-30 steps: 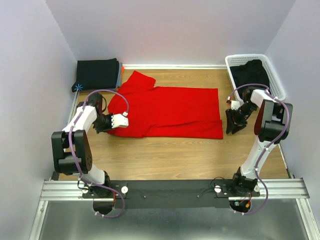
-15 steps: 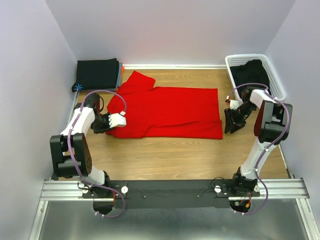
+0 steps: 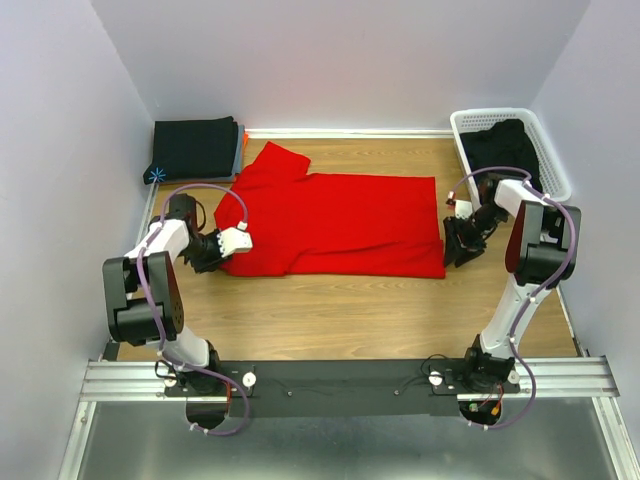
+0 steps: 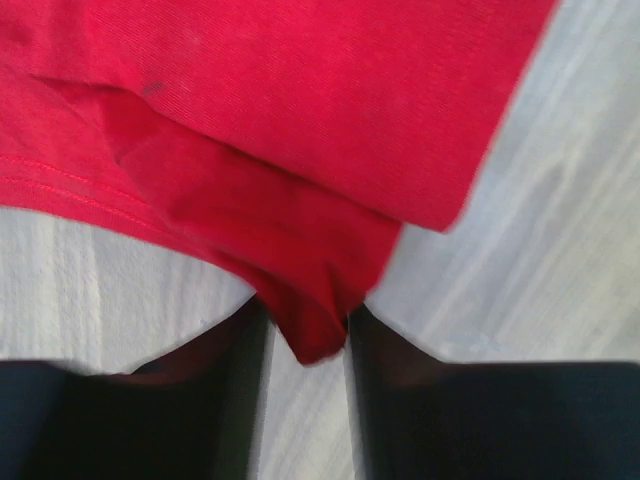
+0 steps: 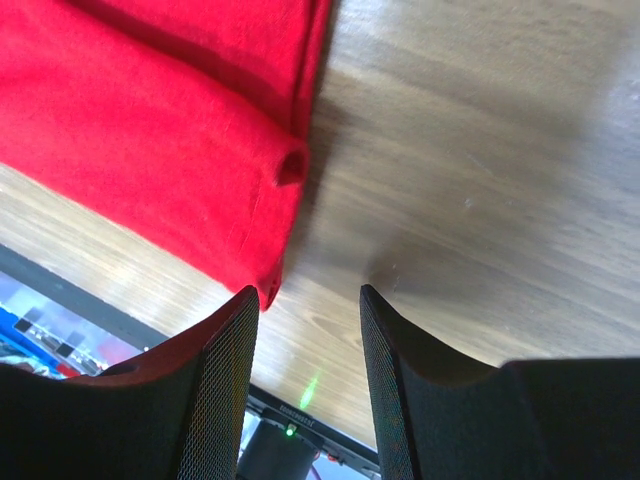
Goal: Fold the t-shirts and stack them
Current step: Fold the tshirt
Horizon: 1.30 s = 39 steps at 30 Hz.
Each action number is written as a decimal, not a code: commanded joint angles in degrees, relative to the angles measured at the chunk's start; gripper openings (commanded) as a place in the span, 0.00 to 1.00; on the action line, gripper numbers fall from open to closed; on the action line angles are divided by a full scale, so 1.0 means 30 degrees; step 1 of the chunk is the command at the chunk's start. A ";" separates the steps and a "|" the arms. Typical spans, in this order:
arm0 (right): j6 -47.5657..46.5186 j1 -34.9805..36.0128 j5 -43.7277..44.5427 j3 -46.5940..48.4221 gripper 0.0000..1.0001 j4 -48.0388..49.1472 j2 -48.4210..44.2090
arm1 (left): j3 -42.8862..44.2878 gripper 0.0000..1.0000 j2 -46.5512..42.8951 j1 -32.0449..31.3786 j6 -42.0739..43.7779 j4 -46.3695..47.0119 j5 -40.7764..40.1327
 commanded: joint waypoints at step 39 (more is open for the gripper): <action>0.0793 0.3861 -0.1254 0.0321 0.43 0.0426 -0.0088 | 0.4848 0.31 0.2203 -0.0391 -0.5582 -0.2015 0.2988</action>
